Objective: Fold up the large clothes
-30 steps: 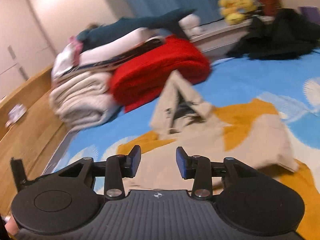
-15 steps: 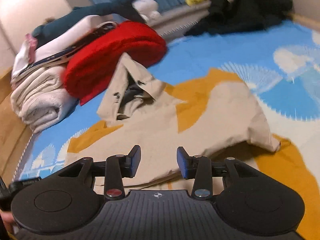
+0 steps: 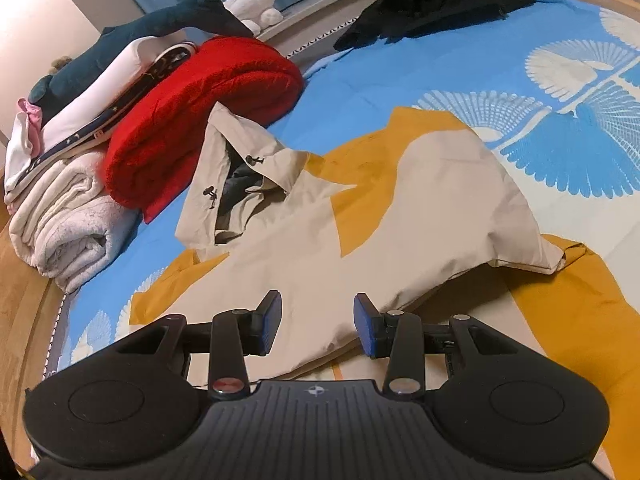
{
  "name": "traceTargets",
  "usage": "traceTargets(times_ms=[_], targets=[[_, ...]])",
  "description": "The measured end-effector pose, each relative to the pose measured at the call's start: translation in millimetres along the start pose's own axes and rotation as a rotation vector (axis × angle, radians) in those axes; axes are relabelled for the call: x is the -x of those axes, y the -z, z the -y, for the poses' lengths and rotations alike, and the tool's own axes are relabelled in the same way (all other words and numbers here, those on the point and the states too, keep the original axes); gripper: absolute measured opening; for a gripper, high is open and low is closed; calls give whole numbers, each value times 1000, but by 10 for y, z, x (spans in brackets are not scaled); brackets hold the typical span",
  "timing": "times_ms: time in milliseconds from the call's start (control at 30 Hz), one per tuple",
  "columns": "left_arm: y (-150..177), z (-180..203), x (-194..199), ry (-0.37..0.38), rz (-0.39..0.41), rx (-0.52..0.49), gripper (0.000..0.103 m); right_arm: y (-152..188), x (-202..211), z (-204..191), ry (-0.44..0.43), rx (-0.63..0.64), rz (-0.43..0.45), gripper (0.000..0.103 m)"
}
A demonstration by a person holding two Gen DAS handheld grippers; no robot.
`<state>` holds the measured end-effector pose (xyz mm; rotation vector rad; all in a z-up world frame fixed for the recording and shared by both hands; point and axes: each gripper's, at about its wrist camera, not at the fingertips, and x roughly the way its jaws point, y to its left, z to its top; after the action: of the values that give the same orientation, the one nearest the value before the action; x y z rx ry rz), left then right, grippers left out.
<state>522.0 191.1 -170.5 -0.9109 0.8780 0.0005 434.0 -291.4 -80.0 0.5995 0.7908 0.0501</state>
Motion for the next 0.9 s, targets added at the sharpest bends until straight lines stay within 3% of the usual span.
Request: traceTargets(times_ms=[133, 167, 200, 333, 400, 500, 567, 667, 767, 833, 900], targets=[[31, 55, -38, -2, 28, -6, 37, -13, -27, 19, 3, 2, -5, 42], [31, 65, -26, -3, 35, -10, 30, -15, -39, 28, 9, 1, -5, 42], [32, 93, -5, 1, 48, -24, 3, -20, -47, 38, 11, -3, -5, 42], [0, 367, 400, 39, 156, -93, 3, -33, -71, 79, 18, -12, -2, 42], [23, 557, 734, 20, 226, -156, 3, -33, -80, 98, 19, -13, -3, 42], [109, 717, 1032, -103, 305, -285, 8, -21, -122, 162, 30, -36, -17, 42], [132, 716, 1006, -248, 298, -311, 10, -8, -156, 204, 55, -43, -29, 42], [157, 789, 962, -363, 344, -404, 13, -10, -190, 277, 87, -55, -31, 42], [193, 901, 908, -307, 359, -495, 15, -41, -223, 330, 106, -64, -20, 42], [180, 833, 768, -236, 278, -497, 29, -50, -251, 376, 126, -70, -17, 42], [166, 664, 589, -237, 192, -434, 31, -54, -291, 433, 141, -85, -25, 42]])
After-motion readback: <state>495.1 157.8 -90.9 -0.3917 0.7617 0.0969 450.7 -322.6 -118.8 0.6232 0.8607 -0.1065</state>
